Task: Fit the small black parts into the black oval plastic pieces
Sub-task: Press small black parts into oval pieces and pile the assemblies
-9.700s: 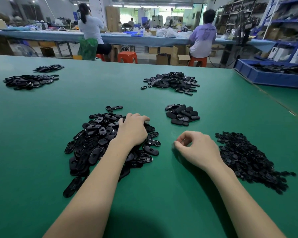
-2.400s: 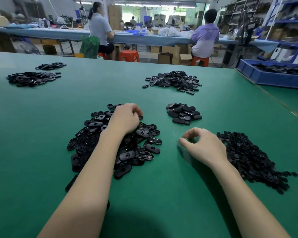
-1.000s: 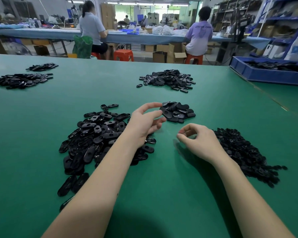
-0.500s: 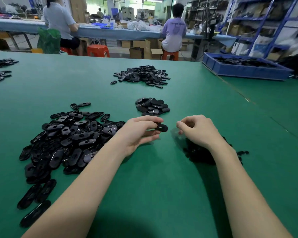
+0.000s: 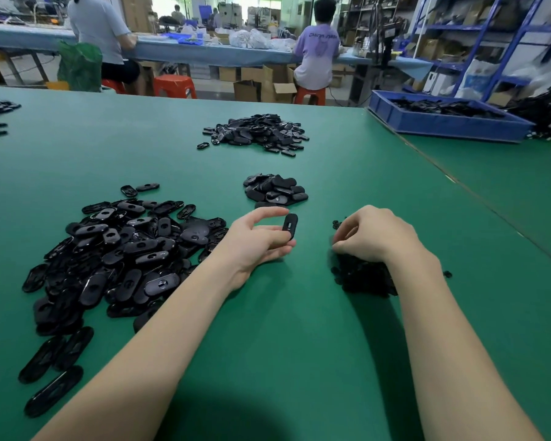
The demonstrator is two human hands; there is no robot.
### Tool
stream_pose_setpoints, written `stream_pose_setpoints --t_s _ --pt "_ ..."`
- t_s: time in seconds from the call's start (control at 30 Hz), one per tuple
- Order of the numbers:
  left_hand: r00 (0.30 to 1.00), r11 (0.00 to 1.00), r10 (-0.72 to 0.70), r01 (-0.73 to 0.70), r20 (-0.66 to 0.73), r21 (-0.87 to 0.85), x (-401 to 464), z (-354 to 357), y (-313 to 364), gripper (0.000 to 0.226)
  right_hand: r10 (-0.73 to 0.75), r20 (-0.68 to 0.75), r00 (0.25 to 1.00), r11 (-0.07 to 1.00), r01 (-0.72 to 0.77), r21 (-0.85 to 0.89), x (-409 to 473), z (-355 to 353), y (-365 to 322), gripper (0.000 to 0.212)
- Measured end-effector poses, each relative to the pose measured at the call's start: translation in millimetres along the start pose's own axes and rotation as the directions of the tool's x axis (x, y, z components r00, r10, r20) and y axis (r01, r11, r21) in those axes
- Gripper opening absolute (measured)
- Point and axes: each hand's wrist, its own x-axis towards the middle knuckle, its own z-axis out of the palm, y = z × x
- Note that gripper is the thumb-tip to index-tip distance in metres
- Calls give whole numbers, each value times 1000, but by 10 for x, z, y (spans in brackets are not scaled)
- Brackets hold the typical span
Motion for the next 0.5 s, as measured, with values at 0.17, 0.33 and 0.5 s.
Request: stream_pose_setpoints --t_s 0.17,0.33,0.5 --pt "1000 1000 -6 5 16 19 -27 15 -2 32 51 -21 998 998 -51 -33 -28 25 -59 11" --pt "999 1000 -6 6 -46 -14 6 15 -15 25 46 -32 998 996 -49 -74 -30 48 -93 14" --pt "998 996 60 -58 -33 68 20 -5 -21 36 -3 -26 1000 999 4 36 -1 59 -64 8"
